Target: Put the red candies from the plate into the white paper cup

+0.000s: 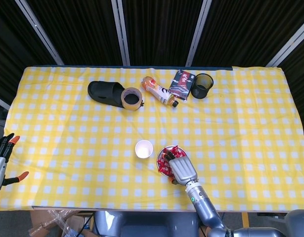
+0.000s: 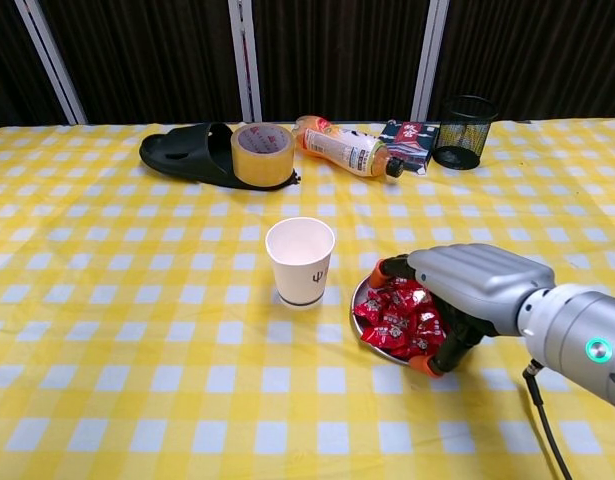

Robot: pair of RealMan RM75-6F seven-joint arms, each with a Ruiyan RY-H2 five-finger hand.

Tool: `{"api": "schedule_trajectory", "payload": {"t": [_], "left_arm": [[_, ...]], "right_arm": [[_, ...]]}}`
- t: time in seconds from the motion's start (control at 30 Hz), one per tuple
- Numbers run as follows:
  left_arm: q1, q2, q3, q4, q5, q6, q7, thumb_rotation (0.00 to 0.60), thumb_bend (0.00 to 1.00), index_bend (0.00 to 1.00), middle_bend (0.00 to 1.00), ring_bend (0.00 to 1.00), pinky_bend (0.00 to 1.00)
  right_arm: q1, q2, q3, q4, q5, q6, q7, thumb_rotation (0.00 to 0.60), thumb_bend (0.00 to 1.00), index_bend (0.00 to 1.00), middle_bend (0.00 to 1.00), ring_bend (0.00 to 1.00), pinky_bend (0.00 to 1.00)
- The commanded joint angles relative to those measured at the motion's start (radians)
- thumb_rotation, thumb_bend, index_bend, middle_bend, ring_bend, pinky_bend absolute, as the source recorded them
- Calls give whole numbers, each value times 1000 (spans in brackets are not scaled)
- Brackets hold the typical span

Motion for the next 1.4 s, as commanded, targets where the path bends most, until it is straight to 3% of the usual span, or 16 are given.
{"api": "schedule_trajectory", "payload": {"t": [0.03,0.3,0.9,1.4], "left_arm": [[0,0,0,0,0,-1,-1,600,35,0,0,0,0],[-1,1,-1,-1,-3,-3,-4,600,34,0,0,0,0],[-2,4,-1,-2,-4,-6,-12,600,34,0,0,0,0],[-1,5,0,-2,-1,-5,-17,600,35,0,0,0,0]], "right_arm": [[6,-5,-2,6,5,-1,1,600,317,250,203,689,786],[28,-21,2,30,23,-3,10,600,322,334,256,689,786],[60,-52,-2,85,40,-4,38,600,529,545,462,716,787],[59,-35,-9,47,-37,25,96,600,571,610,532,739,830]]}}
